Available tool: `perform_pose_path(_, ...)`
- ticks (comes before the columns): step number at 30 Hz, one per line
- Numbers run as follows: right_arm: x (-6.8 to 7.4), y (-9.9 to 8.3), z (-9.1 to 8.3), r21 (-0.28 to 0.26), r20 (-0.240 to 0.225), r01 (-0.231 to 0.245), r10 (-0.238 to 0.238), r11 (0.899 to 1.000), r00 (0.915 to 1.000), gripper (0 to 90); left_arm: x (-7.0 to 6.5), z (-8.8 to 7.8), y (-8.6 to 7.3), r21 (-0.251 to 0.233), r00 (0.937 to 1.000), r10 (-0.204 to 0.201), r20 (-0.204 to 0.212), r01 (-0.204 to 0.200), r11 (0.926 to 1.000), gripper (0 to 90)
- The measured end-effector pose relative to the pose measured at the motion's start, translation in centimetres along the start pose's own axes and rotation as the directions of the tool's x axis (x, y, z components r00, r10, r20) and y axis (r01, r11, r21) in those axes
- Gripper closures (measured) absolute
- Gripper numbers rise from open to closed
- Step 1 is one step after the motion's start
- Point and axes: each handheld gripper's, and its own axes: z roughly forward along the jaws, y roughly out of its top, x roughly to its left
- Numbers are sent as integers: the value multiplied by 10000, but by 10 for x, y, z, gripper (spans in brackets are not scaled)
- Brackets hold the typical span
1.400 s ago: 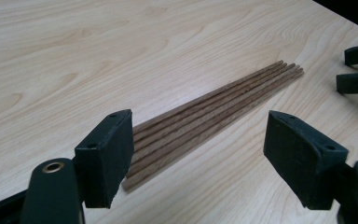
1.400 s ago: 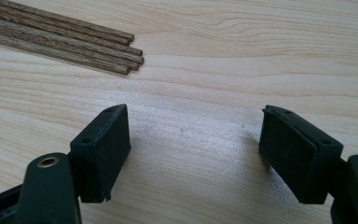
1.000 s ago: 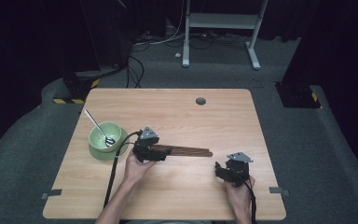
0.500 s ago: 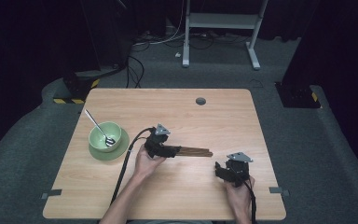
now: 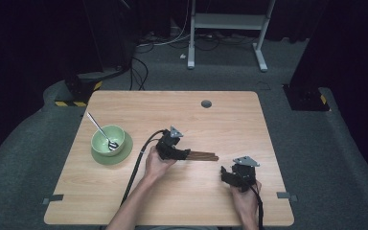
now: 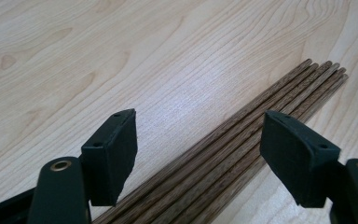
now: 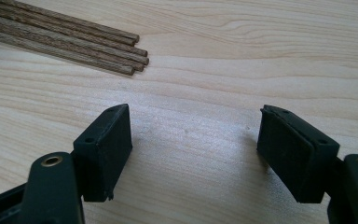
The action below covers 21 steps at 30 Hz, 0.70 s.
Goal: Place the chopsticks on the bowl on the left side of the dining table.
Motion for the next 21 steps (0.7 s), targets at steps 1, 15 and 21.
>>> perform_pose_path(1, 0, 0, 0, 1, -7, 3, -3, 10000, 10000, 257, -1, 2, 0, 30, 10000, 5, -16, -5, 10000, 278)
perform_pose_path(15, 0, 0, 0, -15, -20, 58, -58, 10000, 10000, 259, 1, 20, -3, 328, 9994, -208, -287, 217, 9992, 296)
perform_pose_path(21, 0, 0, 0, -14, -39, 69, -69, 10000, 10000, 261, 4, 19, -2, 75, 9989, -421, -225, 423, 9991, 303)
